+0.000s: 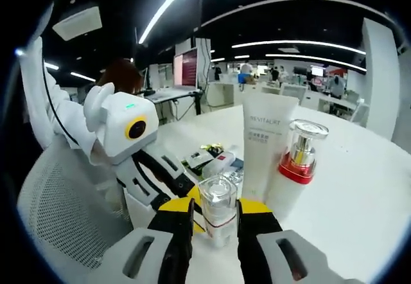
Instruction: Arrange the skincare products in the storage area until every visible bottle or jar stands upright without overlapping.
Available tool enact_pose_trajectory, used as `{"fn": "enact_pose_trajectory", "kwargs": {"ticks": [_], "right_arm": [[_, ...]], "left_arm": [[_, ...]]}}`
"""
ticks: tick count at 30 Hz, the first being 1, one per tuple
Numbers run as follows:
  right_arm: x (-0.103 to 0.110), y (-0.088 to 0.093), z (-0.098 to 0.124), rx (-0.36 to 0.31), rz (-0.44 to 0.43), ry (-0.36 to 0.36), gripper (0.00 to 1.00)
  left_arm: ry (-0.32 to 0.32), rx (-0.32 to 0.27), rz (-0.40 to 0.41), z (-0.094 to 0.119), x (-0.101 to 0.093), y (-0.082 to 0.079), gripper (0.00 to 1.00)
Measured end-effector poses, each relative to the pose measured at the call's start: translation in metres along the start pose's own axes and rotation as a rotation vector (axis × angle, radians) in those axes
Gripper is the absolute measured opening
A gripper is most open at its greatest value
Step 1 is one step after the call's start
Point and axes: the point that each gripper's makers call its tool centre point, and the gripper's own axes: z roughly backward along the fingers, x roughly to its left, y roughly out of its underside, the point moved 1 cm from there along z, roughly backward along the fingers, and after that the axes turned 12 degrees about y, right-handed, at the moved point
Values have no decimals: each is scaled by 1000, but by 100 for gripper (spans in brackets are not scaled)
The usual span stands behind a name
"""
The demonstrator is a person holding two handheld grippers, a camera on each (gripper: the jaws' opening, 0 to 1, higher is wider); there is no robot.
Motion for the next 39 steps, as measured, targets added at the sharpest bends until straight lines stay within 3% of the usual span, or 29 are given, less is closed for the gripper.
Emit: {"fn": "enact_pose_trajectory", "kwargs": {"ticks": [5, 11, 16, 23, 39], "right_arm": [[-8, 8, 7, 20, -3, 13, 20], [-9, 33, 5, 89, 20, 23, 16], [-6, 58, -5, 170, 114, 37, 13], [1, 61, -9, 175, 90, 28, 9], [-11, 62, -15, 169, 59, 55, 4]], "left_arm": [[3, 16, -11, -1, -1, 3, 8], [1, 32, -12, -4, 0, 4, 7], [1, 37, -14, -5, 0, 5, 6], [1, 44, -15, -8, 2, 5, 6], [0, 54, -17, -20, 6, 4, 4]]}}
